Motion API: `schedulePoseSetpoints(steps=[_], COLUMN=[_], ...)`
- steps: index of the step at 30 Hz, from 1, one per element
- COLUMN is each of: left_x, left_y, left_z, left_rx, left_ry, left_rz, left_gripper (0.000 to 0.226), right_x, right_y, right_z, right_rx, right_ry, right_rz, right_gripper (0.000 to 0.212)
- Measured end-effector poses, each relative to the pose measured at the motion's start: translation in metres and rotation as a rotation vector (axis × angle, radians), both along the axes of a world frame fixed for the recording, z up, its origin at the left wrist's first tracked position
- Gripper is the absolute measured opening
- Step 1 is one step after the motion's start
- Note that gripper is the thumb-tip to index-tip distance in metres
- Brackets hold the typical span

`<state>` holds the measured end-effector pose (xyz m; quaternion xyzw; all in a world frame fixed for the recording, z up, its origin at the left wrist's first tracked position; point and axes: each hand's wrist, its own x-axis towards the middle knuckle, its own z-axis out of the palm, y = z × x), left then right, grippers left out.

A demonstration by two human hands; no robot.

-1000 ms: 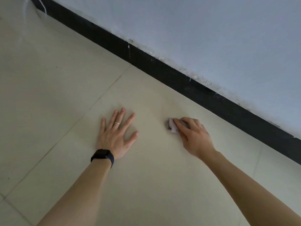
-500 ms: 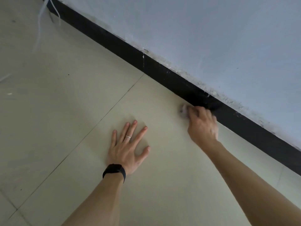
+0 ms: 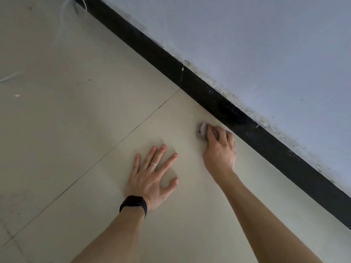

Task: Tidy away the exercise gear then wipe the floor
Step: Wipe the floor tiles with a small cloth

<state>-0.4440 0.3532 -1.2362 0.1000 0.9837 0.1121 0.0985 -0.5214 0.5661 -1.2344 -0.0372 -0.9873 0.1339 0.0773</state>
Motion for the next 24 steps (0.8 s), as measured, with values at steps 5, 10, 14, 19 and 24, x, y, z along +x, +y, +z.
schedulePoseSetpoints(steps=[5, 10, 14, 19, 24], left_x=[0.000, -0.002, -0.002, -0.002, -0.002], left_y=[0.000, -0.001, -0.001, -0.002, -0.001], left_z=[-0.001, 0.000, 0.000, 0.000, 0.000], left_rx=[0.009, 0.027, 0.033, 0.028, 0.028], left_ry=[0.005, -0.012, -0.013, -0.023, -0.018], left_rz=[0.007, 0.011, 0.013, -0.004, 0.005], left_gripper=[0.073, 0.073, 0.074, 0.074, 0.074], right_x=[-0.016, -0.059, -0.067, -0.104, -0.115], right_y=[-0.003, -0.036, -0.047, -0.062, -0.074], right_z=[0.001, 0.009, 0.012, 0.017, 0.015], right_rx=[0.111, 0.145, 0.161, 0.287, 0.142], right_ry=[0.022, -0.054, -0.072, -0.009, -0.094], right_rz=[0.411, 0.042, 0.413, 0.101, 0.425], right_gripper=[0.054, 0.049, 0.053, 0.036, 0.048])
